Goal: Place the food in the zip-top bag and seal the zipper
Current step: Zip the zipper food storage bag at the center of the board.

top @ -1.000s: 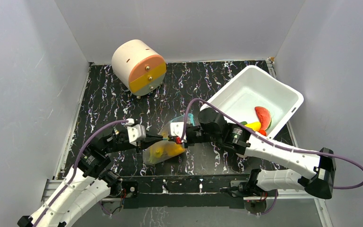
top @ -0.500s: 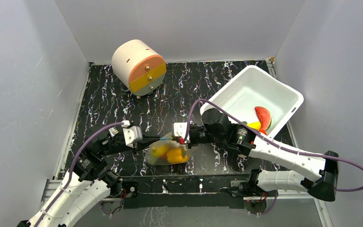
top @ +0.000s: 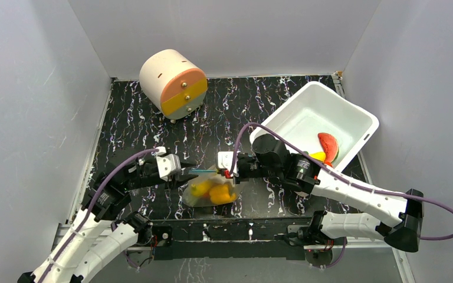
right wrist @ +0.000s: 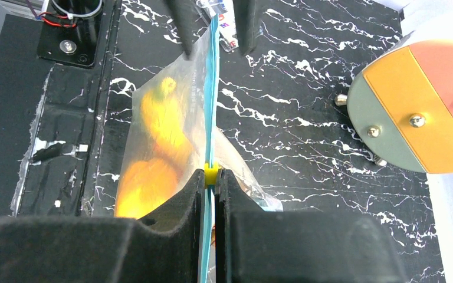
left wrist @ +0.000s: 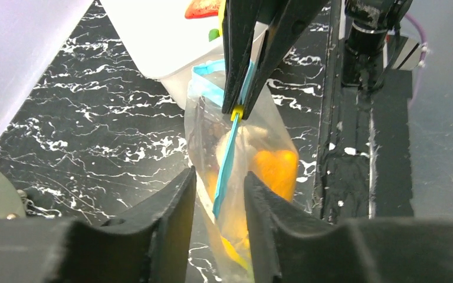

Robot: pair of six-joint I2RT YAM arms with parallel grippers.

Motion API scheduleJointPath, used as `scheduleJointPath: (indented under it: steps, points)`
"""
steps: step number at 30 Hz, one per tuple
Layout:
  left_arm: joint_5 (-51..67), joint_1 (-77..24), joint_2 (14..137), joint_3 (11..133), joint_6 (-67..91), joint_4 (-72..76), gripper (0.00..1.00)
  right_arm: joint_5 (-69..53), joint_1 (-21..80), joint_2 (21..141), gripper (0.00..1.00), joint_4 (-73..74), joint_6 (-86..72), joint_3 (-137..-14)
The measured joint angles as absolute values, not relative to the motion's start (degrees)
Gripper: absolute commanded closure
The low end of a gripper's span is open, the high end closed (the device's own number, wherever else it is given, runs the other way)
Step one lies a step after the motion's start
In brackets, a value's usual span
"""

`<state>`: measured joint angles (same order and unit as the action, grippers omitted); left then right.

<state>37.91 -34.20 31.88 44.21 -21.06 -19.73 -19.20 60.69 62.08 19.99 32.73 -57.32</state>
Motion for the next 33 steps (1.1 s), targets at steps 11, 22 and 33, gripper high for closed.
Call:
scheduleJointPath:
  steps: [11, 22, 33]
  points:
    - [39.83, -33.95, 38.89, 51.55, -22.09, -25.71, 0.42, -20.14, 60.20, 64.14, 1.00, 19.31, 32.49, -57.39]
    - [39.66, -33.95, 45.65, 51.86, -25.93, -30.52, 0.56, -21.17, 60.20, 66.57, 1.00, 19.27, 32.47, -59.46]
    - [40.91, -33.95, 48.51, 51.86, -27.00, -30.24, 1.00, -21.52, 59.99, 67.13, 1.00, 18.90, 32.23, -59.46]
